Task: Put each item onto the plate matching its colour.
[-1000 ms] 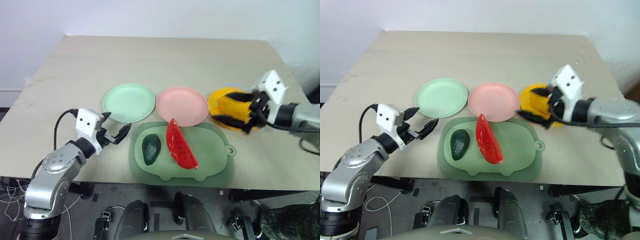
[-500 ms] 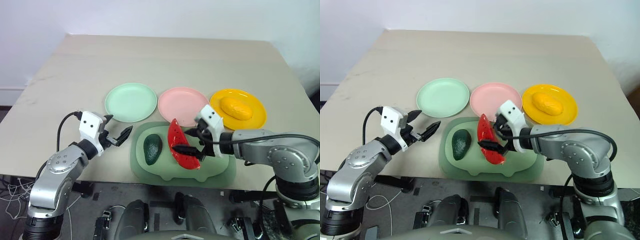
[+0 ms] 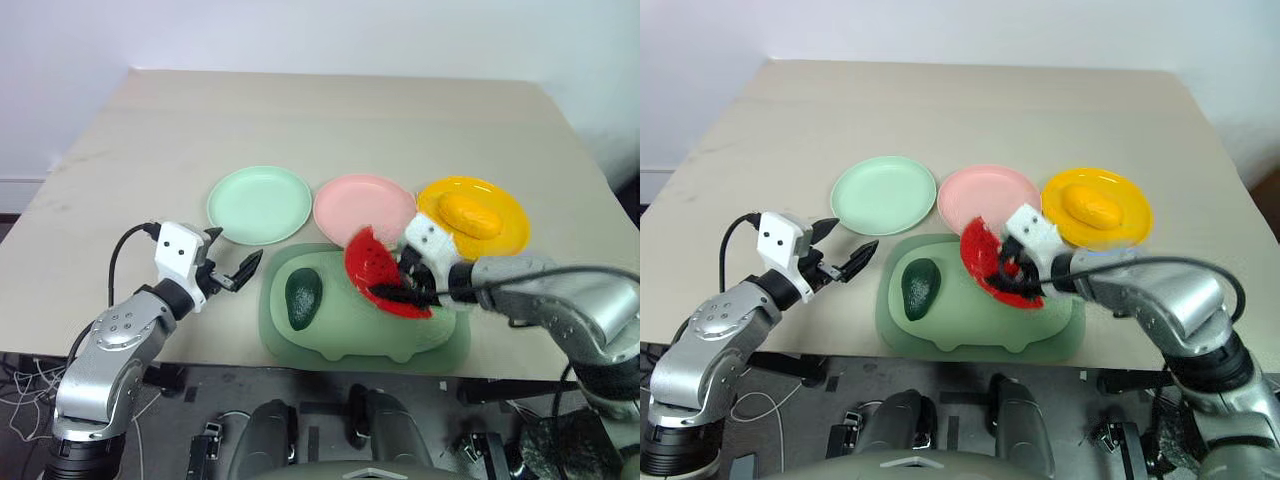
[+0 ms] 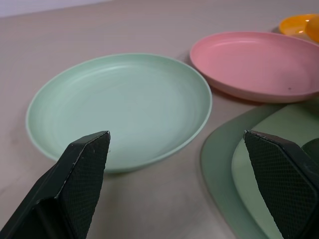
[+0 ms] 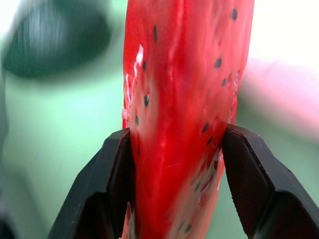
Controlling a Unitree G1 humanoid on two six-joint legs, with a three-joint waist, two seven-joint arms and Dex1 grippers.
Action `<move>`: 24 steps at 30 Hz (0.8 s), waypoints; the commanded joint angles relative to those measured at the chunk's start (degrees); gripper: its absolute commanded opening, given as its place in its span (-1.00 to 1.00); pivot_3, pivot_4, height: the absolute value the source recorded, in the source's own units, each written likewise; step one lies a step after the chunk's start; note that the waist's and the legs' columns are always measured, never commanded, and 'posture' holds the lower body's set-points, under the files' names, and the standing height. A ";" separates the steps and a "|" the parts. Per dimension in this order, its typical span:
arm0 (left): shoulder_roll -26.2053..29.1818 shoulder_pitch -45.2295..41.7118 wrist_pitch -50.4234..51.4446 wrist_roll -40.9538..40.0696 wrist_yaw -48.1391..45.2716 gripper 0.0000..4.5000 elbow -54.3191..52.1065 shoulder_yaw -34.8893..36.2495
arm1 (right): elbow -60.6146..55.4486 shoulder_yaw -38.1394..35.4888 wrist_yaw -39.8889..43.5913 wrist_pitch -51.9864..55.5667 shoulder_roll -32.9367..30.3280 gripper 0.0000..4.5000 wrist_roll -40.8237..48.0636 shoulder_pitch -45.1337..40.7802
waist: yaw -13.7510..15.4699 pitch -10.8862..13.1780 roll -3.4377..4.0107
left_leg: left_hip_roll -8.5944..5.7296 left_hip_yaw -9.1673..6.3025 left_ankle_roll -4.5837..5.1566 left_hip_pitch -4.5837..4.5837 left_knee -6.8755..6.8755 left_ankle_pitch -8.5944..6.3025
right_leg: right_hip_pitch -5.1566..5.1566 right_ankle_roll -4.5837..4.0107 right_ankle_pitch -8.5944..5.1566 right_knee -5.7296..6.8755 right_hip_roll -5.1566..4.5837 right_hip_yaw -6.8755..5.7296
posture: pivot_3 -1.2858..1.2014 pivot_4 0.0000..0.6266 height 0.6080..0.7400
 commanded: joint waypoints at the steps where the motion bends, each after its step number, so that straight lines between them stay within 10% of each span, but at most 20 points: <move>1: 0.19 -0.41 -0.51 -0.18 -0.15 1.00 -1.34 1.02 | 6.16 0.20 1.16 -6.33 0.69 0.05 -5.87 -5.89 | 0.06 -0.01 0.00 | 0.01 -0.01 0.00 0.01 -0.01 0.00 | 0.01 0.00 0.00 0.00 0.03 -0.01 | 0.03 -0.52 1.00; 12: 0.62 0.18 1.02 -0.60 0.91 1.00 -4.76 2.17 | 36.76 14.76 9.64 -33.94 9.36 0.05 -29.47 -14.28 | 0.14 0.00 0.01 | -0.08 0.02 0.00 -0.03 -0.06 0.01 | -0.01 0.02 0.01 -0.01 -0.02 -0.04 | 0.03 -0.52 1.00; 17: 0.07 2.11 3.32 -1.56 2.34 1.00 -8.68 3.10 | 37.44 12.83 13.38 -38.53 9.24 0.95 -32.41 -14.56 | 0.14 0.00 0.01 | -0.01 0.01 0.00 -0.03 -0.06 0.01 | -0.01 0.02 0.01 -0.01 -0.03 -0.04 | 0.03 -0.52 1.00; 24: -0.11 1.48 10.54 -8.69 4.21 1.00 -15.43 4.14 | 29.10 2.89 16.30 -41.90 5.26 0.98 -30.44 -11.24 | 0.33 0.01 0.03 | 0.00 -0.04 -0.02 -0.01 -0.05 0.01 | 0.02 0.02 0.01 0.00 -0.02 -0.05 | 0.03 -0.52 1.00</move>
